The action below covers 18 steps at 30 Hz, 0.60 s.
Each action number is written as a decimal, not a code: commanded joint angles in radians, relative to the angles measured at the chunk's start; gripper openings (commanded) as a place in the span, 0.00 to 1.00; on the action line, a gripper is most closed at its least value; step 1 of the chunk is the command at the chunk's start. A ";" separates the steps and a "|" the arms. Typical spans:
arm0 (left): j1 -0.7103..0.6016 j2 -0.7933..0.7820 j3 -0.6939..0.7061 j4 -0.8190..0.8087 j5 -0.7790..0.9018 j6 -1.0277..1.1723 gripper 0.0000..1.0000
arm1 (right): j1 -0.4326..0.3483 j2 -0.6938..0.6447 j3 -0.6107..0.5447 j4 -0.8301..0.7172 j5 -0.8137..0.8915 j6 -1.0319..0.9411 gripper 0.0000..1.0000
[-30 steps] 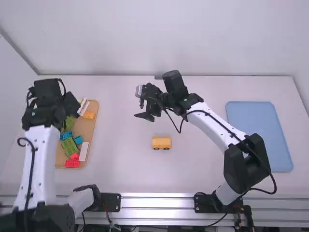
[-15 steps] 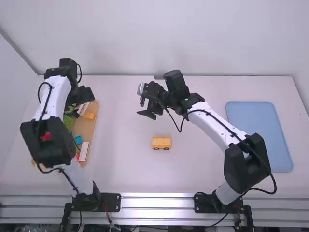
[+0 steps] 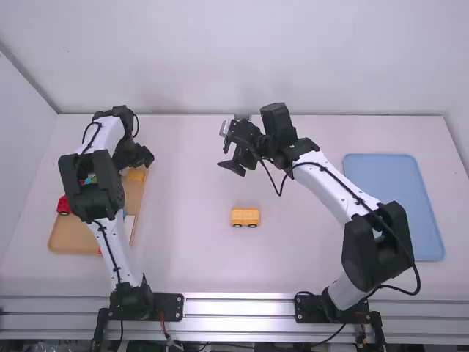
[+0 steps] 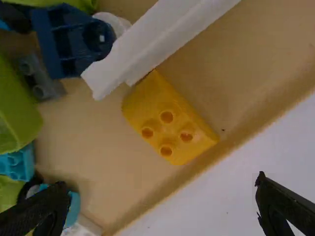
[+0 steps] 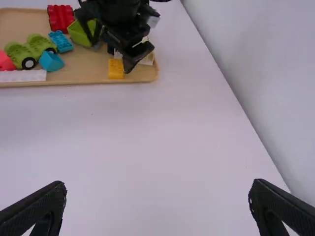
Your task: Assemble lego blocks to make yellow taxi
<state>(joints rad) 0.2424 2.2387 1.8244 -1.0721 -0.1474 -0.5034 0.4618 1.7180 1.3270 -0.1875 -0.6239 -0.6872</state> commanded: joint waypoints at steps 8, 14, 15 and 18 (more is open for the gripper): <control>0.016 0.029 0.020 0.084 0.106 -0.384 0.99 | -0.010 -0.005 0.018 -0.038 -0.003 -0.027 0.99; 0.029 0.030 0.020 0.082 0.066 -0.589 0.99 | -0.035 -0.005 0.011 -0.040 -0.005 -0.023 0.99; 0.035 0.030 0.020 0.081 0.056 -0.618 0.99 | -0.042 -0.005 0.008 -0.036 -0.004 -0.016 0.99; 0.030 0.030 0.020 0.079 0.050 -0.683 0.99 | -0.054 -0.005 0.007 -0.038 -0.006 -0.016 0.99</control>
<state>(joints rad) 0.2710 2.2608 1.8244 -0.9855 -0.0784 -1.0664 0.4160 1.7180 1.3266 -0.2237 -0.6216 -0.7097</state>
